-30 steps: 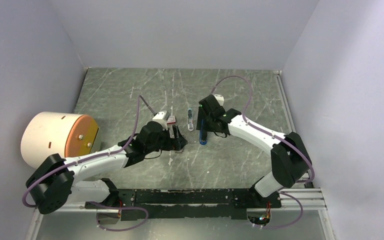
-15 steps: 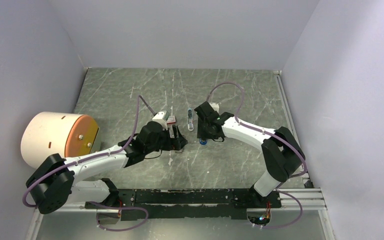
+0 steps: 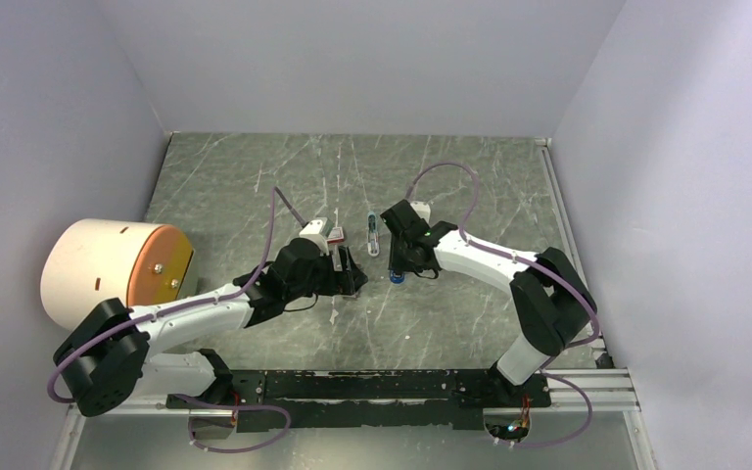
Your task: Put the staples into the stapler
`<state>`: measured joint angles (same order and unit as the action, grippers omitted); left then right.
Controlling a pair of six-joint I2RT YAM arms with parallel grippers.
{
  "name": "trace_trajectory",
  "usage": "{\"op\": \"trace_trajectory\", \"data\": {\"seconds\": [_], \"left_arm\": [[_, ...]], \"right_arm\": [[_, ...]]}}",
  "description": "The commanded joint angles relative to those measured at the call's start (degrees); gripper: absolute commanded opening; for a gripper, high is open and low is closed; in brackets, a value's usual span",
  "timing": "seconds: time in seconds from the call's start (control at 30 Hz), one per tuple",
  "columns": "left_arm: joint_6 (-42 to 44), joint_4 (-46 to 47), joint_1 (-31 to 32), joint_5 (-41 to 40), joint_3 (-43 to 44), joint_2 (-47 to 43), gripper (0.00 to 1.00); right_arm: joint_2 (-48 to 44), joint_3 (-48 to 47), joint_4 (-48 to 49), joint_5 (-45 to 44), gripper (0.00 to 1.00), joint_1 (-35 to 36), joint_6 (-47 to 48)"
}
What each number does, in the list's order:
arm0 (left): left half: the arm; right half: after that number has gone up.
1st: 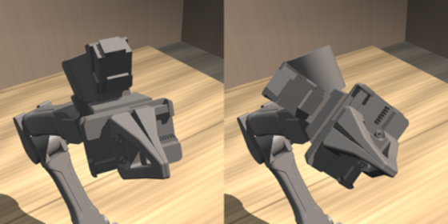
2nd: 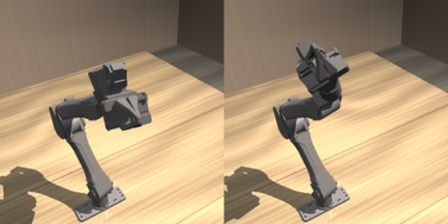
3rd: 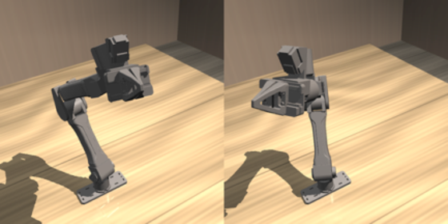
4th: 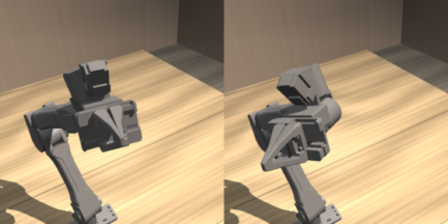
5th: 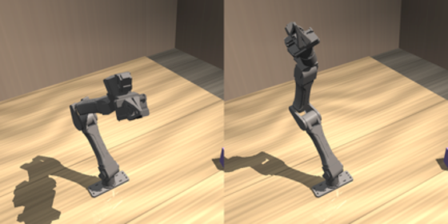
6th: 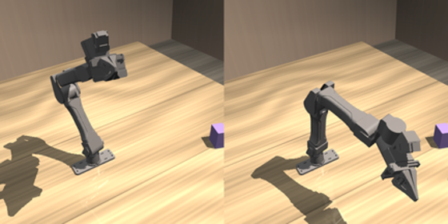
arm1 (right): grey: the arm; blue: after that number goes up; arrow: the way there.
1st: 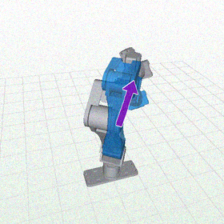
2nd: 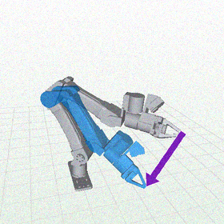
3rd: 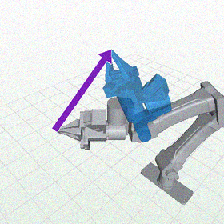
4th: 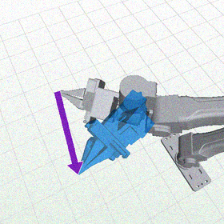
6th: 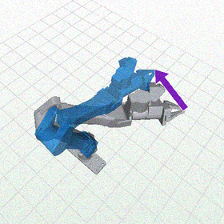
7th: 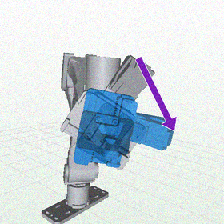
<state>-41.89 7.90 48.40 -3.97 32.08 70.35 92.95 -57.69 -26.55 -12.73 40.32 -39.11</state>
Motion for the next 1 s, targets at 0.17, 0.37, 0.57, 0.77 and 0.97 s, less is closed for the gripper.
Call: {"op": "trace_trajectory", "data": {"seconds": [0.17, 0.37, 0.57, 0.77, 0.97], "left_arm": [[-0.27, 1.82, -0.33, 4.28, 1.94, 1.36, 0.87], [-2.21, 3.32, -0.33, 8.65, 4.49, 5.27, 0.89], [-3.18, 3.58, 0.11, 11.02, 7.56, 10.97, 0.93], [-6.43, 8.82, 0.61, 13.58, 7.98, 15.54, 0.67], [-11.69, 15.86, 1.02, 13.44, 6.66, 19.62, 0.55]], "right_arm": [[-3.31, 0.33, 1.64, -1.97, 0.19, 0.22, -2.77], [-9.88, 3.94, 3.41, -1.71, 0.19, 0.14, -6.92], [-14.95, 9.26, 6.40, -1.03, 0.19, 0.07, -11.16], [-17.43, 13.91, 10.13, 0.90, 0.18, 0.11, -15.06], [-19.26, 17.29, 14.38, 3.04, 0.17, 0.07, -17.45]]}}
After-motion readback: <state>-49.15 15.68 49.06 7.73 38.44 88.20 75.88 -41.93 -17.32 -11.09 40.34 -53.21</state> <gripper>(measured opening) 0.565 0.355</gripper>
